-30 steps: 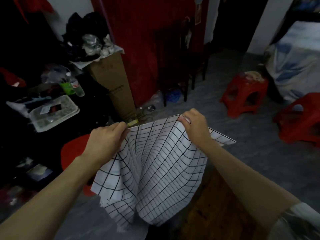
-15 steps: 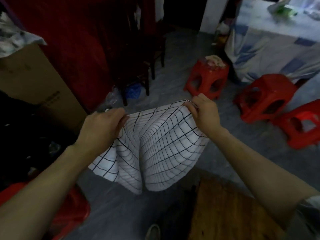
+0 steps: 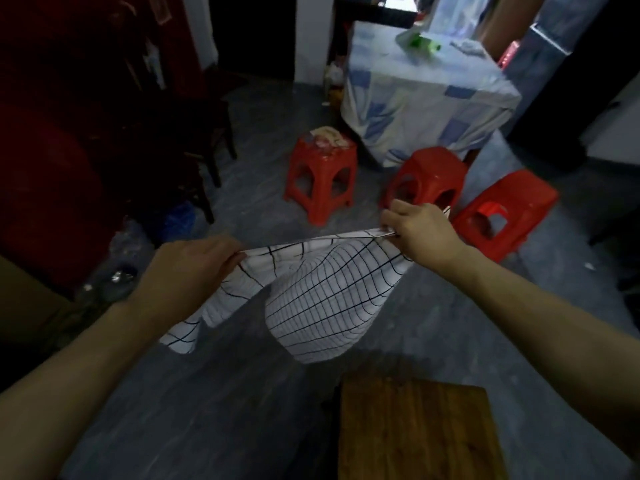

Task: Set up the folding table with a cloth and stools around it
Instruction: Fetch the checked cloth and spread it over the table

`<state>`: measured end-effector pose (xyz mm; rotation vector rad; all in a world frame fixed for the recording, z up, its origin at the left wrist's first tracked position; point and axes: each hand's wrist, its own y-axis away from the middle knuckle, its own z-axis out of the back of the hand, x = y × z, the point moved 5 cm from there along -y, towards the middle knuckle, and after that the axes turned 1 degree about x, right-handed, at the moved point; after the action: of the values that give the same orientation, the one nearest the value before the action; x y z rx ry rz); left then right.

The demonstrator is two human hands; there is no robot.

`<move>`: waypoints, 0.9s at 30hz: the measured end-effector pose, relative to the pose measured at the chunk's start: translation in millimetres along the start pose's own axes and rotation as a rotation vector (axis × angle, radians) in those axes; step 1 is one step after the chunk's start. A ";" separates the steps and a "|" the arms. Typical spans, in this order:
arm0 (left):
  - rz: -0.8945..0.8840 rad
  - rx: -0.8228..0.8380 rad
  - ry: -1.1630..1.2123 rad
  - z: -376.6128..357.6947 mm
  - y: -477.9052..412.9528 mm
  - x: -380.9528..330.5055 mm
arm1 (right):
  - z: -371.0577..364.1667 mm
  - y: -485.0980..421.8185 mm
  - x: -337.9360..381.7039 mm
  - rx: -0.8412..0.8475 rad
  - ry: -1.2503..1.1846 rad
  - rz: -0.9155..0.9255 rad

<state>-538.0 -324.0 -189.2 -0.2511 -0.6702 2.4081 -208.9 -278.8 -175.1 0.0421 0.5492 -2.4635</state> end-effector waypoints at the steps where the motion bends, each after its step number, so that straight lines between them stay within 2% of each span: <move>1: -0.034 0.013 -0.006 -4.3 -7.3 -15.3 | 6.6 14.2 -11.0 0.021 0.035 -0.048; 8: -0.192 0.093 0.025 -14.1 -51.2 -159.1 | 80.0 149.1 -76.1 0.016 0.153 -0.264; 15: -0.266 0.113 0.029 -0.6 -60.8 -286.8 | 147.0 284.7 -105.2 -0.108 0.015 -0.527; 21: -0.257 0.097 -0.055 17.3 -63.7 -319.9 | 145.2 334.1 -94.6 -0.152 -0.177 -0.609; 27: -0.231 0.146 -0.067 -1.1 -79.5 -295.6 | 113.0 325.9 -99.3 -0.081 -0.266 -0.673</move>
<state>-263.1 -450.5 -143.9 -0.0296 -0.5190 2.2370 69.2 -505.8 -178.9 -0.5830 0.6147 -3.0137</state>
